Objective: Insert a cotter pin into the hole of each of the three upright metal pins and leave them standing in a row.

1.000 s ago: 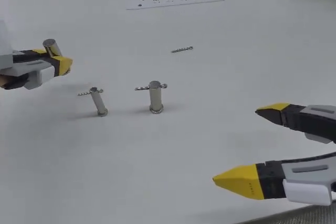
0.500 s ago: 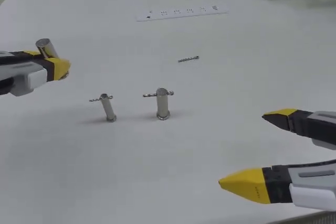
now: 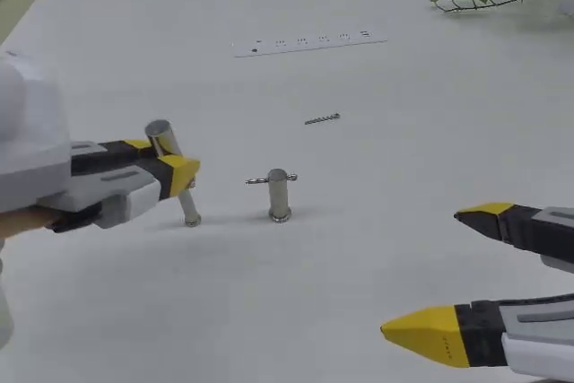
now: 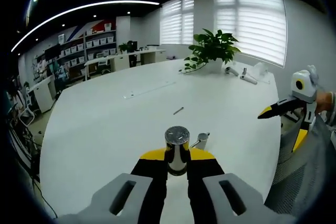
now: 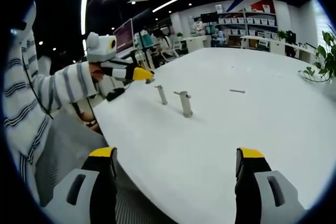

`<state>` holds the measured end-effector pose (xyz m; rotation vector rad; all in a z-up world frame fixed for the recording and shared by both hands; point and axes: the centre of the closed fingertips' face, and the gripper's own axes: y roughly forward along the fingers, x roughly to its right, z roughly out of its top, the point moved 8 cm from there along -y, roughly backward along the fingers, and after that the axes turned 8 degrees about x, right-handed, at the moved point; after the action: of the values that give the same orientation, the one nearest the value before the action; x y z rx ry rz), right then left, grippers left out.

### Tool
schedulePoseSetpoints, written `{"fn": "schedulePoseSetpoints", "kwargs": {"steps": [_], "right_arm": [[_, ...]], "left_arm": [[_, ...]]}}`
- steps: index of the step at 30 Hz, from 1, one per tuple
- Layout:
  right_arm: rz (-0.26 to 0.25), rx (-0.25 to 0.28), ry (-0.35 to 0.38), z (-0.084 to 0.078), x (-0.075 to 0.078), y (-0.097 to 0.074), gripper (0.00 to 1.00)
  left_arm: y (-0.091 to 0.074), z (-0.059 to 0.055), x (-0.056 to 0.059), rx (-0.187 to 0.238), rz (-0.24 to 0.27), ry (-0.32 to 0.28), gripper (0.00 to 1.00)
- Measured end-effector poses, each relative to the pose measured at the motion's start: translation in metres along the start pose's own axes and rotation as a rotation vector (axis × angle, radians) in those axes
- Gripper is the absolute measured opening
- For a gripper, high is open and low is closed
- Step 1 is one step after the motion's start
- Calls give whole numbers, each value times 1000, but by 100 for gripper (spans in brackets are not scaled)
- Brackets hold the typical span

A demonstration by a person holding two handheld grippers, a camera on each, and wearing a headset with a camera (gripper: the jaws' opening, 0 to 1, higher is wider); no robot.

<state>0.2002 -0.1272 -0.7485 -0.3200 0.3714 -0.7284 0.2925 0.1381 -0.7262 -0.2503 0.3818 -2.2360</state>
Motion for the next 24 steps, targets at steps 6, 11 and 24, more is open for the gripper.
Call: {"fn": "schedulePoseSetpoints", "kwargs": {"steps": [6,11,24], "right_arm": [[-7,-1,3,-3,-1,-3,95],[-17,0,10,-6,0,-5,95],[-28,3,26,-11,-2,-8,94]], "left_arm": [[10,-26,15,-36,14,-50,11],[16,-41,31,-71,-24,-39,11],[34,-59,52,-110,-52,43,11]]}}
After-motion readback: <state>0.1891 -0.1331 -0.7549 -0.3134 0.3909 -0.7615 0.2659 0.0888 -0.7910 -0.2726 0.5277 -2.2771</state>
